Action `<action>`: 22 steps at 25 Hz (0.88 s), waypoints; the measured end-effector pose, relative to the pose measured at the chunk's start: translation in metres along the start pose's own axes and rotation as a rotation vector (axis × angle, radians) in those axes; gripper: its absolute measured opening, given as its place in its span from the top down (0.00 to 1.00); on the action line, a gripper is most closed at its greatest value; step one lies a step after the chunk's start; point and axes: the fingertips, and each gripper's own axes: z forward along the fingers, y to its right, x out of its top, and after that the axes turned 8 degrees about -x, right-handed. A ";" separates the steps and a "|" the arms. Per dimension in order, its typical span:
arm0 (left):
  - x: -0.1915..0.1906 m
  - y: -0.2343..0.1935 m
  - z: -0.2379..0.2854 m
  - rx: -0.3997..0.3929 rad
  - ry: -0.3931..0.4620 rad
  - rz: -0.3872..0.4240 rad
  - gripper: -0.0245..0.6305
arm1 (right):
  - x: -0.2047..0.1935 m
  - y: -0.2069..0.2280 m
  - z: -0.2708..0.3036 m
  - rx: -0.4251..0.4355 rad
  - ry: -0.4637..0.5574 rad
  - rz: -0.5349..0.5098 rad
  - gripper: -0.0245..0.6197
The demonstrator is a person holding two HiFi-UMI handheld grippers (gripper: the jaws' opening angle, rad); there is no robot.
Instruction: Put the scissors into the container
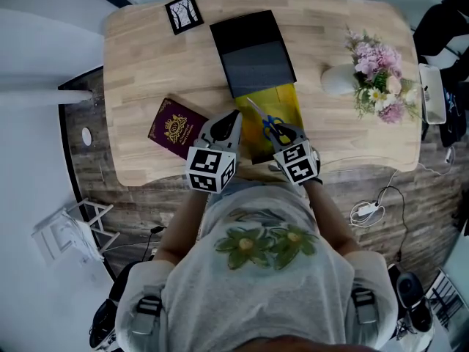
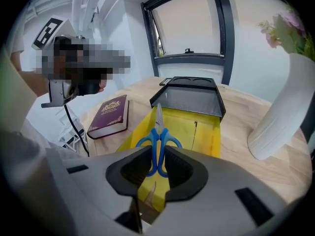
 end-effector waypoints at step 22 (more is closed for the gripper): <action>-0.006 -0.008 0.001 0.026 -0.014 -0.018 0.95 | -0.008 0.001 0.018 0.020 -0.049 -0.038 0.84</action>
